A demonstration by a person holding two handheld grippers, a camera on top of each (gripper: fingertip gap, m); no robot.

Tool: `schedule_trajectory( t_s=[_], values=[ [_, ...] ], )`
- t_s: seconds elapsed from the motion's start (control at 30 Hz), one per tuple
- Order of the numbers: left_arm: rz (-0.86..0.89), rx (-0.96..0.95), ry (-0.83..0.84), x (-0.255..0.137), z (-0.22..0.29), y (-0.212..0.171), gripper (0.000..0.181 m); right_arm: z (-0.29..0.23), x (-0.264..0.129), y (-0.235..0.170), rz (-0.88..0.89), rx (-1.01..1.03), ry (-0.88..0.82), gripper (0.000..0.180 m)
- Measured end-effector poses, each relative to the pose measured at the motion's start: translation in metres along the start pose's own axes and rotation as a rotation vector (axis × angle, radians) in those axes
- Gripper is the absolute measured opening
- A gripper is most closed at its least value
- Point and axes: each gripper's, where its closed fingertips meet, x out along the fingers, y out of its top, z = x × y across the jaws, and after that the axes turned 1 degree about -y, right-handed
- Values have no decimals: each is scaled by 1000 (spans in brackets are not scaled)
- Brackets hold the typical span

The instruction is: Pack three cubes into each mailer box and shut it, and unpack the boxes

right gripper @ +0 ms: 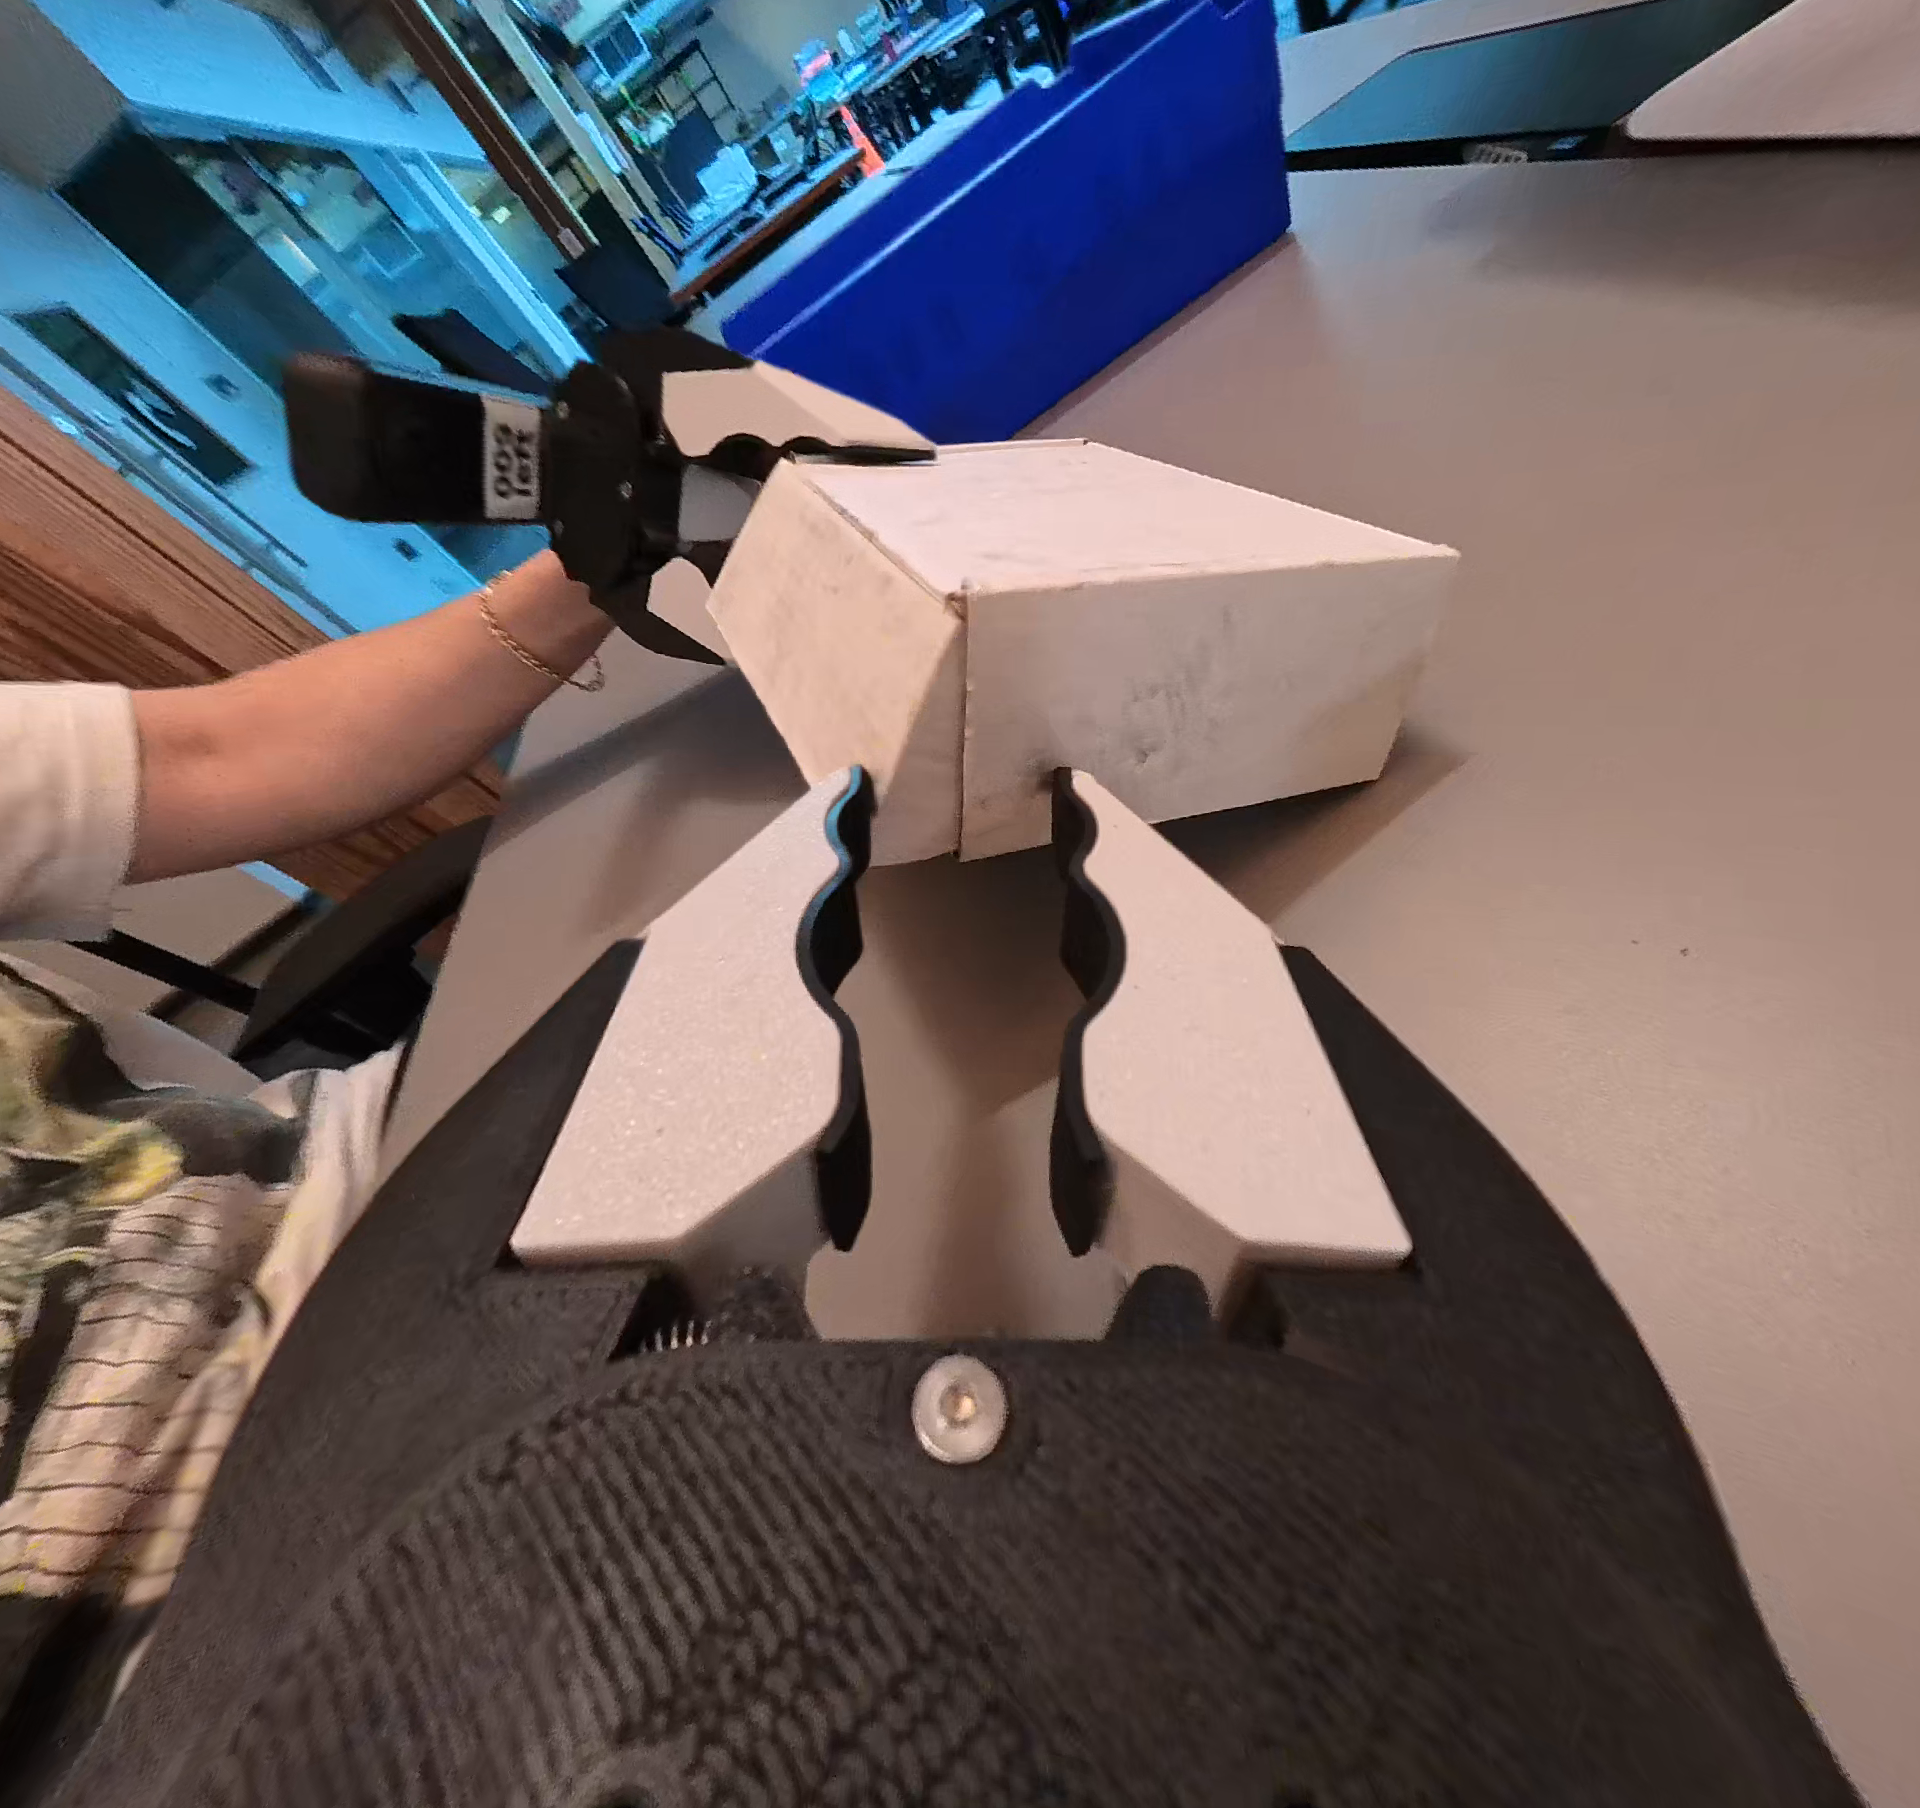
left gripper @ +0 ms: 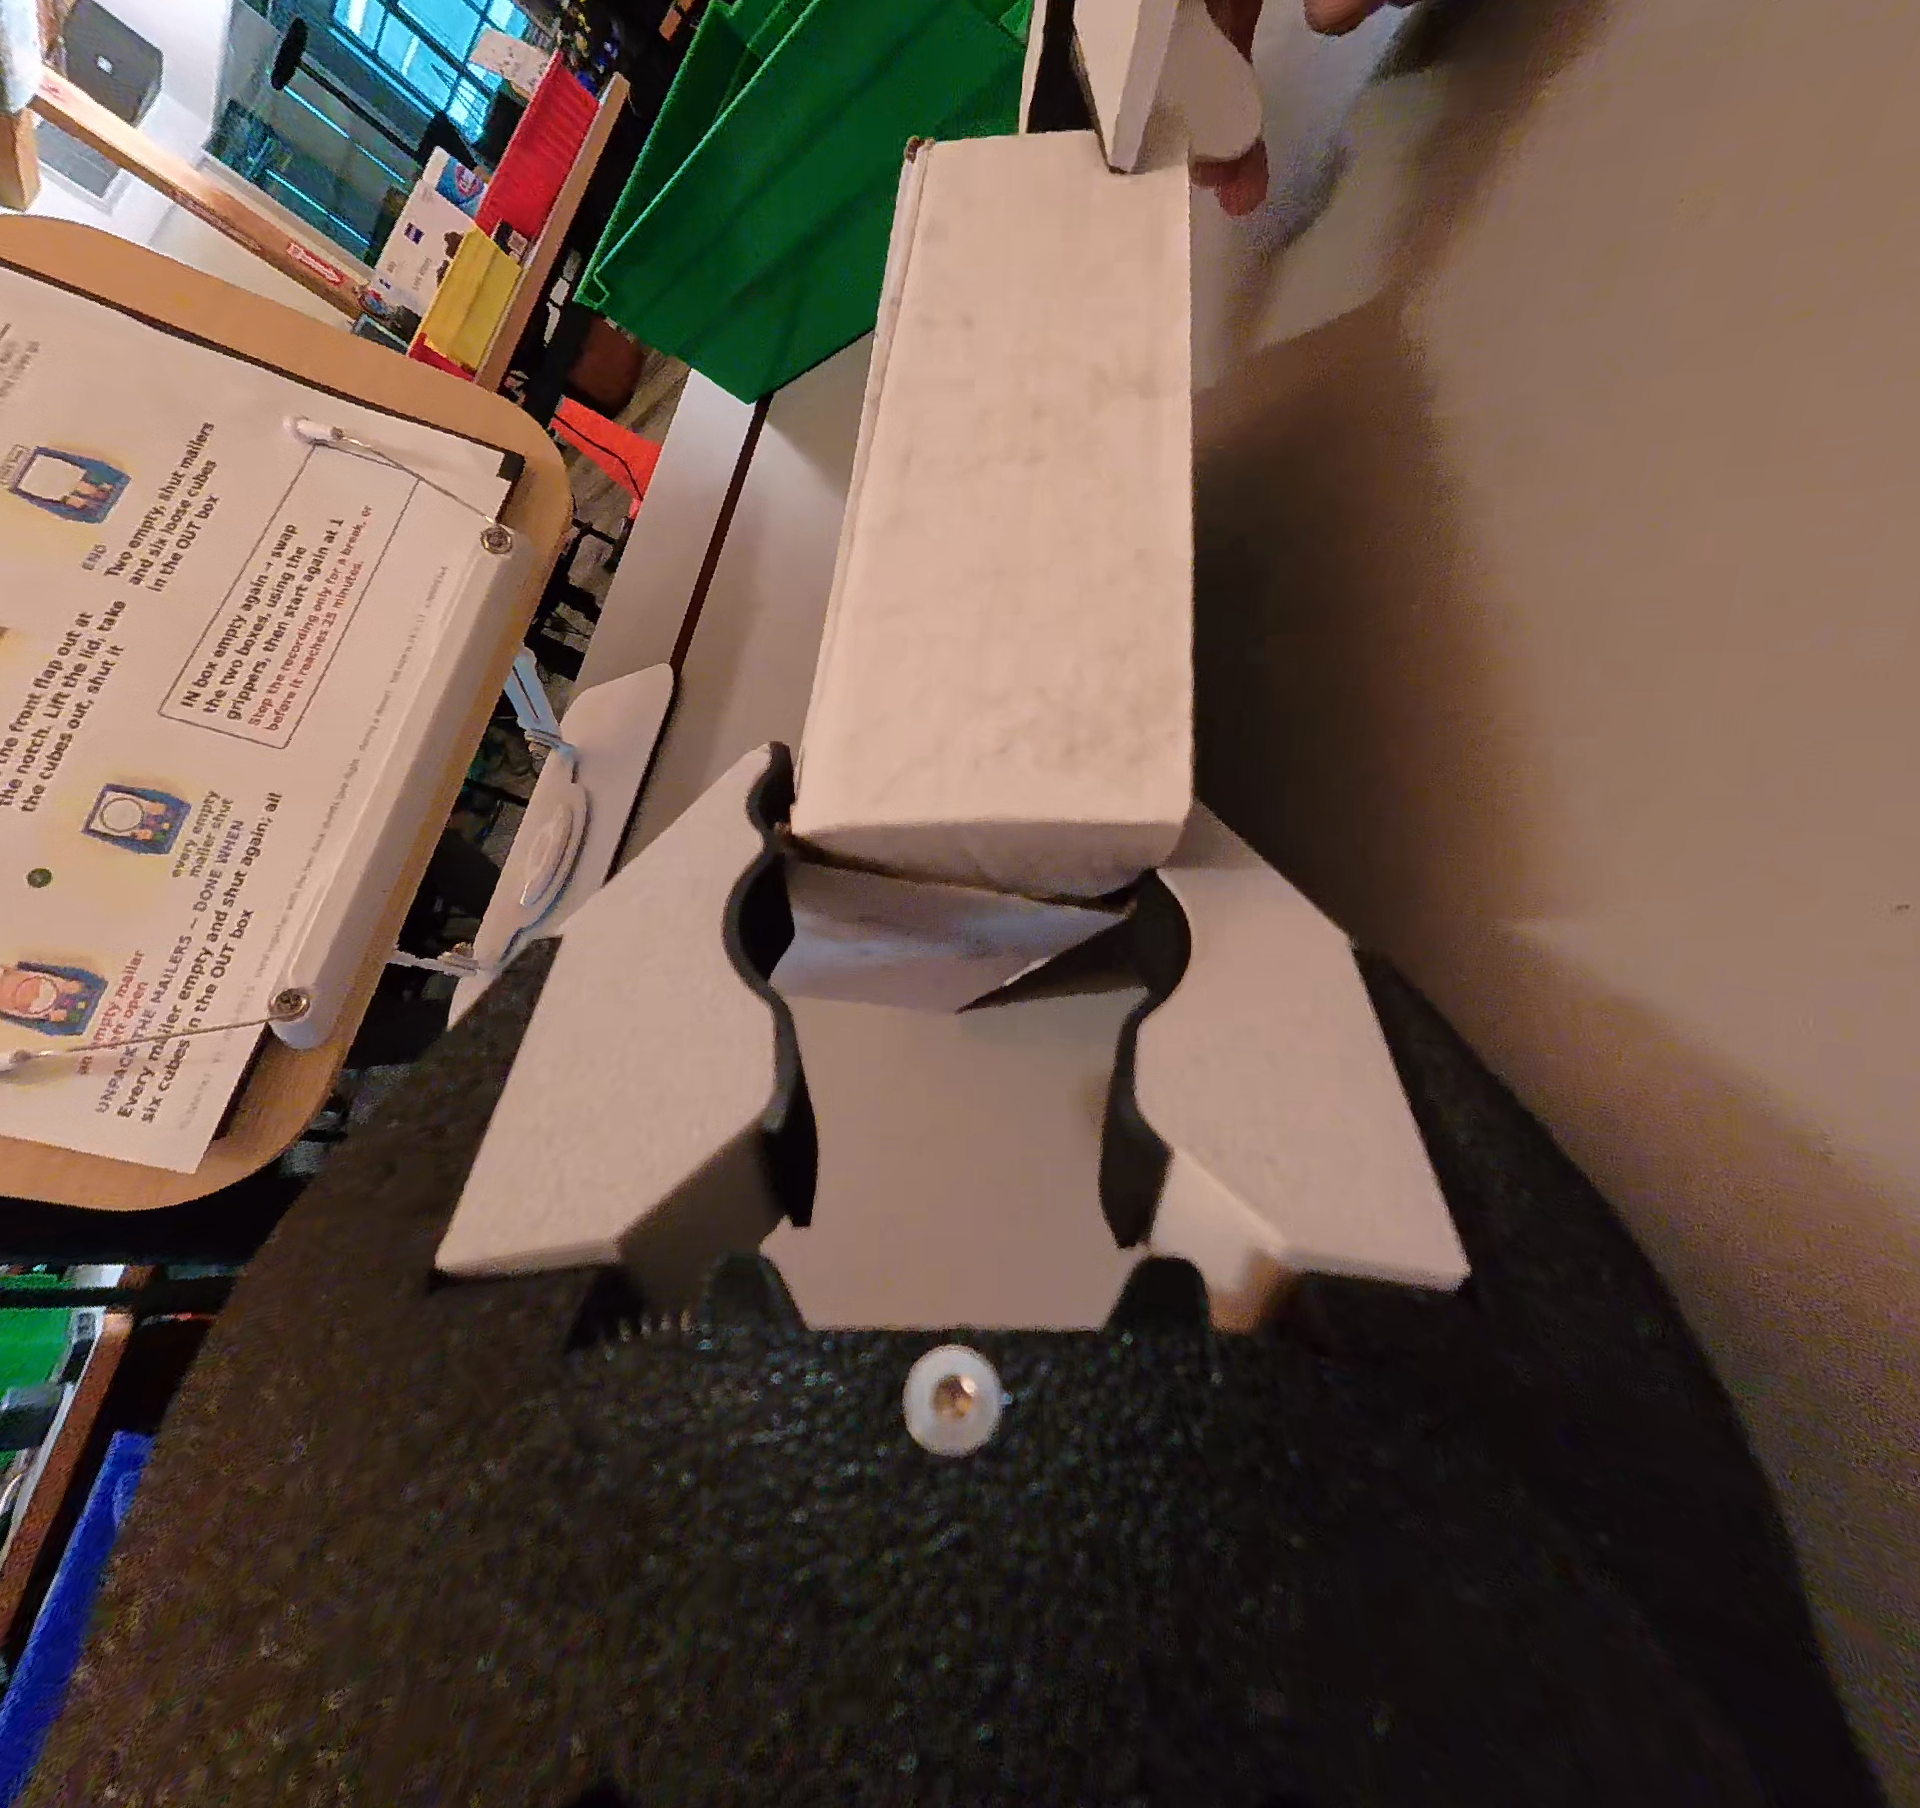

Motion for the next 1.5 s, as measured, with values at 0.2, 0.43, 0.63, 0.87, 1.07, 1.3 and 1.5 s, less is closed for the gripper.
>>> schedule_trajectory(
  t_s=[0.2,0.43,0.63,0.87,1.07,1.3,1.5],
  values=[
    [0,-29,-5,2,-2,0,63,7,2,1,-18,-134,-104,25],
    [10,-44,-6,2,0,-2,69,11,4,1,-37,-186,-145,23],
    [-21,-266,65,-13,-3,-15,90,7,5,10,31,-123,-97,0],
    [-153,-324,30,-31,22,-28,97,6,10,15,62,-80,-90,34],
    [-250,-401,-59,-42,43,-41,88,6,22,-15,-150,-211,-151,49],
    [-164,-553,-254,-37,42,-44,61,10,31,-30,-285,-367,-203,60],
    [-160,-492,-290,-28,38,-48,61,18,33,-31,-309,-448,-210,51]
  ],
)
